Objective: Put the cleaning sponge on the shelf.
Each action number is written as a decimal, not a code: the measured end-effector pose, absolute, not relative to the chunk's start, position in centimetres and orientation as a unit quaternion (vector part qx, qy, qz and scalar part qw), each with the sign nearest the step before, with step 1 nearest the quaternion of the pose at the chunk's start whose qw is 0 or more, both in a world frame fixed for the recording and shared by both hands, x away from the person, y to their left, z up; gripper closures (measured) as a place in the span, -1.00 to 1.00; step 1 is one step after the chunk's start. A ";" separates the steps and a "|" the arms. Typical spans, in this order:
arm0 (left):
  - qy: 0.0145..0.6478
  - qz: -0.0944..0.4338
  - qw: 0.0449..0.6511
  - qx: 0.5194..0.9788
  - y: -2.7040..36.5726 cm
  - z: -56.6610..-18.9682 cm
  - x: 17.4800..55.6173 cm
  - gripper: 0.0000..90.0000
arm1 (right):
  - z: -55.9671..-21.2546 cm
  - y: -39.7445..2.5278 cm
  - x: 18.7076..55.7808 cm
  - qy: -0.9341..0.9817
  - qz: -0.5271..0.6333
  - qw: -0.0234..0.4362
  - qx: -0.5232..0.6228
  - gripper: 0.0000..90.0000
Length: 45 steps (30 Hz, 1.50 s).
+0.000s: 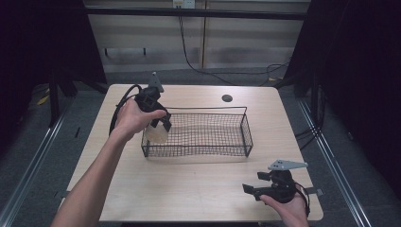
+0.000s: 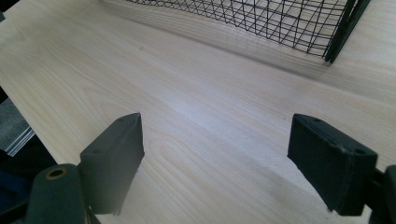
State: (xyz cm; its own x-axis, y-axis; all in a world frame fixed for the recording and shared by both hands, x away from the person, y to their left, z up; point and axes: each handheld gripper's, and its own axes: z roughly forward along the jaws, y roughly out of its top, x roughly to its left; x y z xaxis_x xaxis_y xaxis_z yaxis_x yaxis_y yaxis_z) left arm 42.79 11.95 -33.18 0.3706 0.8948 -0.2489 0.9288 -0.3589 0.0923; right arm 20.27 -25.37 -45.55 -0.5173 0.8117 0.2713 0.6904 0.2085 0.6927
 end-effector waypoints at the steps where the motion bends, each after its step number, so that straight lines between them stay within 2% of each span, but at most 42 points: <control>1: 0.556 -0.077 0.107 0.821 12.0 -33.3 42.8 -0.40 | -45.6 -25.4 20.3 0.774 0.401 0.076 0.484 -0.59; 11: 0.570 -0.061 0.096 0.814 10.9 -34.5 43.4 -0.40 | -45.6 -25.3 20.3 0.775 0.399 0.074 0.485 -0.60; 45: 0.598 -0.062 0.090 0.794 11.2 -38.7 44.8 -0.40 | -45.6 -25.3 20.3 0.774 0.397 0.072 0.487 -0.61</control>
State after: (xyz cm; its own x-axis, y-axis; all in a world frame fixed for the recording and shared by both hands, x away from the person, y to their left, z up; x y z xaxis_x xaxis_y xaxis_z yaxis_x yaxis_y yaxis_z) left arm 44.77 11.16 -38.75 0.2760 0.9388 -0.2059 0.9611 -0.2673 0.0696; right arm 20.33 -25.34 -45.65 -0.5149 0.8118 0.2756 0.6976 0.2099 0.6851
